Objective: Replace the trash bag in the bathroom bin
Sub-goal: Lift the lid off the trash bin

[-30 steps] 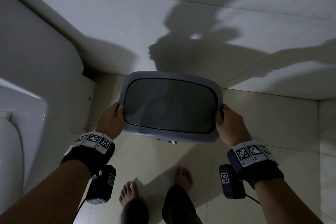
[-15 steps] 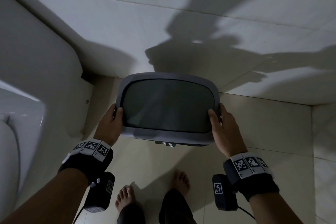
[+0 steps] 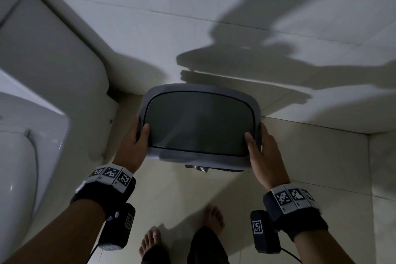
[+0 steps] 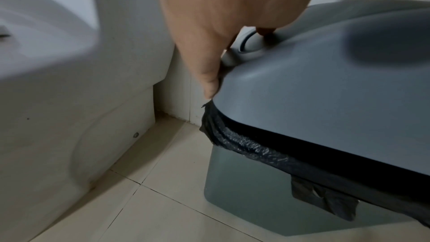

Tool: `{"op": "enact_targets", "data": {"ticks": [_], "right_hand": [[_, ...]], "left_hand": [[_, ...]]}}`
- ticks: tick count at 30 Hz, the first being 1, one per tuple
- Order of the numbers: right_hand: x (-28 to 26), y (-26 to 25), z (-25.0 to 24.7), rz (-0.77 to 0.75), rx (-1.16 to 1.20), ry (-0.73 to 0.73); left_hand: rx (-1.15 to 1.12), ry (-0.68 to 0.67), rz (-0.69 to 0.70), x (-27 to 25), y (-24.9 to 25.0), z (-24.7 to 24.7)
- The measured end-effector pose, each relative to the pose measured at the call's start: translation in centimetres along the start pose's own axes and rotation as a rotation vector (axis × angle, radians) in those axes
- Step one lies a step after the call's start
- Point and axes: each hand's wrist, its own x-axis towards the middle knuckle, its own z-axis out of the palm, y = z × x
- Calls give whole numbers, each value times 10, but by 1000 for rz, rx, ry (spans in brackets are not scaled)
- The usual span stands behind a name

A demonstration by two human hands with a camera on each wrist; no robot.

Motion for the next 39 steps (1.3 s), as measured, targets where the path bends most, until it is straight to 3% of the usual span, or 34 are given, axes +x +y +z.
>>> {"op": "enact_targets", "data": {"ticks": [7,13,18,23,28,33,39], "right_hand": [[-42,1,-17,-57,57,57],[-114,0,-30,-57,61,151],[-174,28,-55,-3,40,151],[-219,82,-95,58,23,195],[-234,153,-140,75,37,243],[-218,251,-165,80,95,235],[-169,361,-147,110,88,207]], "left_hand": [[-62,-36,201,-34,5,-2],[45,-73,334,-83,3,-2],[100,-184,336,-132,1,25],[97,-275,358,-170,-7,86],[141,-327,286,-201,-11,167],[209,-337,250,-208,-19,264],[278,-327,215,-172,-58,369]]}}
